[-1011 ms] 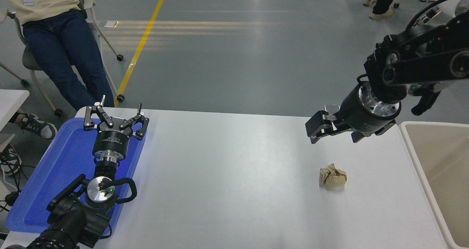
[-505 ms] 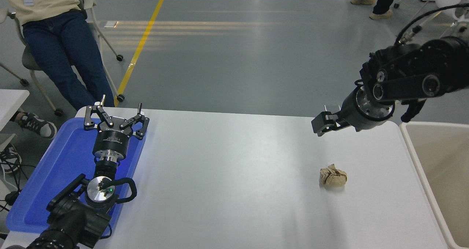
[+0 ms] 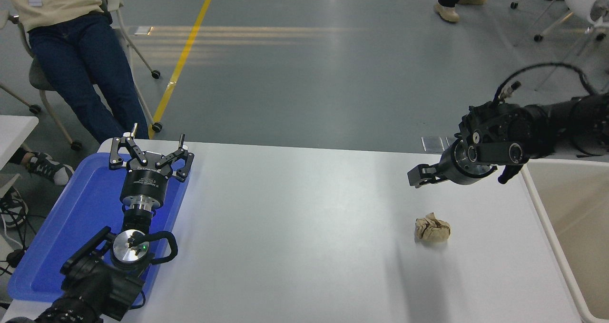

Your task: Pick up paper ball place in dustbin

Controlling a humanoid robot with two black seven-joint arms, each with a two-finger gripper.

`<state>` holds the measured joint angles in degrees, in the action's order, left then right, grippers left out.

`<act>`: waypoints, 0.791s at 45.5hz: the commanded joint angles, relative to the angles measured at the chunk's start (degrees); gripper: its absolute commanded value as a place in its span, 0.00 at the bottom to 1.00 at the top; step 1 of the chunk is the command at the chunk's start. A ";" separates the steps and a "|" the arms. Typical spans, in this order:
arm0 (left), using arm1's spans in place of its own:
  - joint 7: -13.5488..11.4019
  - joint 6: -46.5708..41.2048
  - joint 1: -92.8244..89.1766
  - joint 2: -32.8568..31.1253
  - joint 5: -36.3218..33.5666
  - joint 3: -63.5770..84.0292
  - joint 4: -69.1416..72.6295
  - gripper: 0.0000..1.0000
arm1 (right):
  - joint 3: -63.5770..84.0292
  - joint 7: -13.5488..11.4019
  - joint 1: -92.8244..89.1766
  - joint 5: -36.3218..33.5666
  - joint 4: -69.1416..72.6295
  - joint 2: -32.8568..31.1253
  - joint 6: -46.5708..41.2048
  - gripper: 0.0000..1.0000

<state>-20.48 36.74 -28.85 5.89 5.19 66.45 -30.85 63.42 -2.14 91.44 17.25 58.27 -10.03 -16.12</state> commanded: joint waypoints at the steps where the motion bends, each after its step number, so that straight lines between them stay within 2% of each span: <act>1: 0.00 0.00 -0.07 0.00 -0.01 0.00 0.00 1.00 | -2.95 -0.05 -8.37 2.53 -6.41 0.10 0.30 1.00; 36: 0.00 0.00 -0.07 0.00 -0.01 0.00 0.00 1.00 | -7.61 -0.05 -21.21 4.72 -15.64 1.33 4.70 1.00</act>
<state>-20.48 36.74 -28.91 5.89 5.19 66.44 -30.85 56.62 -2.20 73.38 21.61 45.35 -9.26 -12.74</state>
